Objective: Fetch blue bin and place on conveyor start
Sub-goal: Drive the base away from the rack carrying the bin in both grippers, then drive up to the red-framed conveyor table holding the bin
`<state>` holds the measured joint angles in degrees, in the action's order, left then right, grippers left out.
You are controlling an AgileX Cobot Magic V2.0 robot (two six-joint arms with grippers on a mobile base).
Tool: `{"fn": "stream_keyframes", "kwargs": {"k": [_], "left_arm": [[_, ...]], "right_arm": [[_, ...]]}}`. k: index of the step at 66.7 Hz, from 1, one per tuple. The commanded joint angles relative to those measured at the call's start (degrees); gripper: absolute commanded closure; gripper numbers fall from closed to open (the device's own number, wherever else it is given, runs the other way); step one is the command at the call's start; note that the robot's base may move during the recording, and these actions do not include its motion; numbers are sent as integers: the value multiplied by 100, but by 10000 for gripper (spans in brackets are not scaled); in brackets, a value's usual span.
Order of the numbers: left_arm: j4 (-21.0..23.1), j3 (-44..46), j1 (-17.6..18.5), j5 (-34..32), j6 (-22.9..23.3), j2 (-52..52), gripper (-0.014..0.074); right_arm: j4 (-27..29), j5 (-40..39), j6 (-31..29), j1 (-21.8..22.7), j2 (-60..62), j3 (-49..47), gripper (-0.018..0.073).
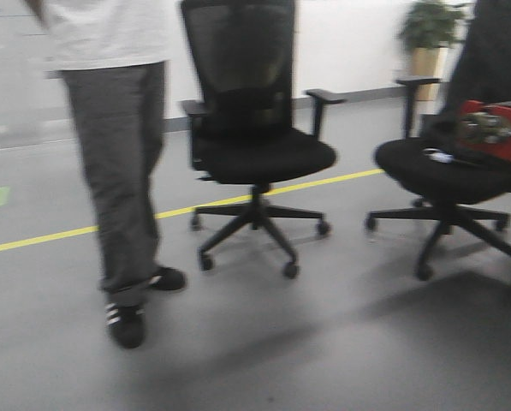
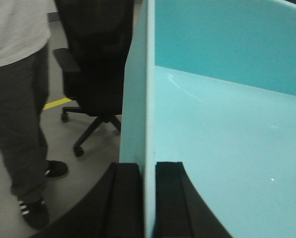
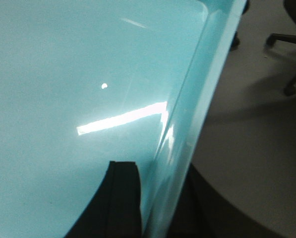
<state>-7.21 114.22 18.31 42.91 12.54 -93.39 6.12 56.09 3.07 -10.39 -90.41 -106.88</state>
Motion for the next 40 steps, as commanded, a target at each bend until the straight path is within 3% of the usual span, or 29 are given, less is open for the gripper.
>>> {"fn": "stream_keyframes", "kwargs": {"k": [1,40], "left_arm": [[70,74,16,-366,60,96,708],[36,74,16,-366,60,96,708]], "right_arm": [[78,-271,-209,-4,78,-43,711],[78,-294,-209,-4,80,-43,711]]}}
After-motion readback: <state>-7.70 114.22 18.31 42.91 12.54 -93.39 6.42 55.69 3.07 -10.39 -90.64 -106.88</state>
